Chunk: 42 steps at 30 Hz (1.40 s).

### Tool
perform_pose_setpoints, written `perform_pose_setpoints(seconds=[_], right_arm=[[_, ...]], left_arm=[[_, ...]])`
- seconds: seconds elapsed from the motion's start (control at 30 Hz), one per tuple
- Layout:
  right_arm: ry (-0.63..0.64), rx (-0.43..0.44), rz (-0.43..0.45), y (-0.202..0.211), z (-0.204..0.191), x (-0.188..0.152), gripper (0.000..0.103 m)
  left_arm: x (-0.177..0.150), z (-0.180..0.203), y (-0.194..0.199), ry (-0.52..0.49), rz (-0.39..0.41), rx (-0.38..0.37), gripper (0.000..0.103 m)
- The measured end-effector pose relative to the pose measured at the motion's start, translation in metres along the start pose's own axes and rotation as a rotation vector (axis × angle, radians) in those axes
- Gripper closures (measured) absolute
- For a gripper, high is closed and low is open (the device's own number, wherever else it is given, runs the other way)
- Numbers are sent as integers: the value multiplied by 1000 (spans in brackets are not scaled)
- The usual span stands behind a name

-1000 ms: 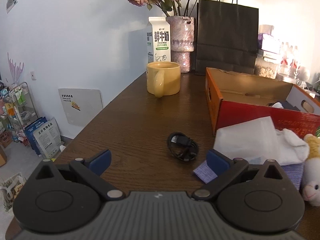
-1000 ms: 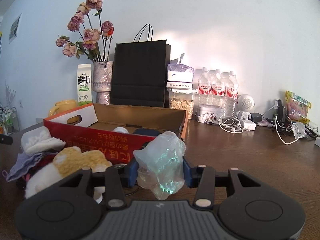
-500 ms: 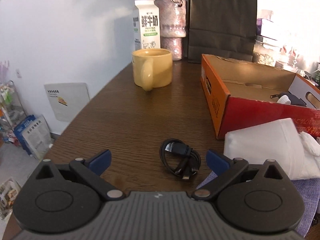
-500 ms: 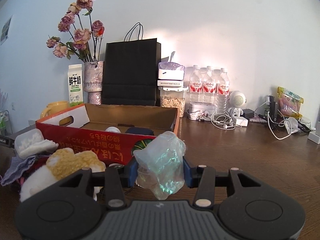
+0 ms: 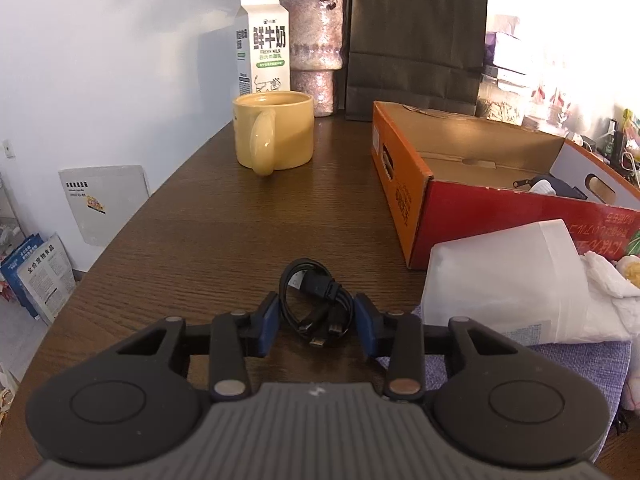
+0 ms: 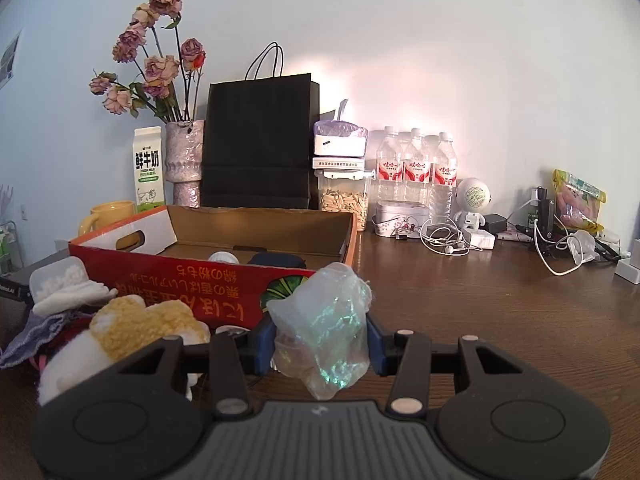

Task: Organize objects
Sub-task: 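Carry the black cable and clear bag over the cardboard box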

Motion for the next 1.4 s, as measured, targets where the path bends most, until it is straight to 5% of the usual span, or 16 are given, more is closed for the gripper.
perform_pose_setpoints(seconds=[0.37, 0.77, 1.03, 1.4], right_arm=[[0, 4, 10, 2, -3, 0, 59], [62, 99, 31, 6, -51, 10, 59], [76, 150, 65, -5, -79, 38, 58], [85, 174, 107, -40, -93, 79, 58]], left_arm=[[1, 4, 42, 39, 114, -6, 63], [21, 53, 91, 60, 253, -157, 63], [41, 105, 89, 30, 280, -243, 63], [73, 136, 64, 24, 304, -242, 63]])
Point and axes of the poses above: each gripper's, at about its wrist camera, not at the fingertips, and y roughly against the way its jaws point, z to its right, x to its top, the point moved 5 cm from there along -y, roughly the way its jaws point, and after that the axes turned 2 degrees about x, right-handed, at the moved point
